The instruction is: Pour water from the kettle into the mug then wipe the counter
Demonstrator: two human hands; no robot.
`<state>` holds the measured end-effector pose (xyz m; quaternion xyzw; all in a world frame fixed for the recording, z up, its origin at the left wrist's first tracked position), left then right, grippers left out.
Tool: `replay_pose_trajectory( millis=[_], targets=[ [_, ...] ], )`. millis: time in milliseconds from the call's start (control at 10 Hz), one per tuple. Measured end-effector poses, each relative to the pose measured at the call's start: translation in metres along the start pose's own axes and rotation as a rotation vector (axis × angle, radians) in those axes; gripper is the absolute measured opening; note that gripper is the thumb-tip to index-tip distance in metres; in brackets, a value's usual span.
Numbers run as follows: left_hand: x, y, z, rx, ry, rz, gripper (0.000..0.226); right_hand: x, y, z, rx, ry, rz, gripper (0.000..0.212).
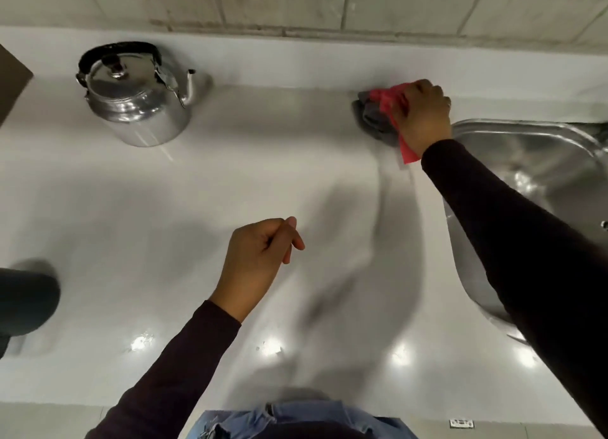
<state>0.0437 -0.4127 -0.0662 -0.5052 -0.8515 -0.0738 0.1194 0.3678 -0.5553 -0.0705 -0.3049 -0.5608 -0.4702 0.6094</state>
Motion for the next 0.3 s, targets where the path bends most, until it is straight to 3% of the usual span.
replay_pose_trajectory(
  millis=[100, 300],
  targets=[
    [0.011, -0.009, 0.006, 0.036, 0.013, -0.046, 0.041, -0.032, 0.004, -0.002, -0.060, -0.053, 0.240, 0.046],
    [0.026, -0.015, 0.009, 0.047, -0.011, -0.032, 0.040, -0.018, -0.004, 0.020, -0.032, -0.088, 0.193, 0.055]
  ],
)
Point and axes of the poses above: each hand's wrist, its own y-axis towards the middle knuckle, its own x-axis out of the back of the hand, z = x × y, the point moved 3 cm from there along y, towards the middle knuckle, and after that the axes turned 4 degrees about -x, right-handed, at the moved point
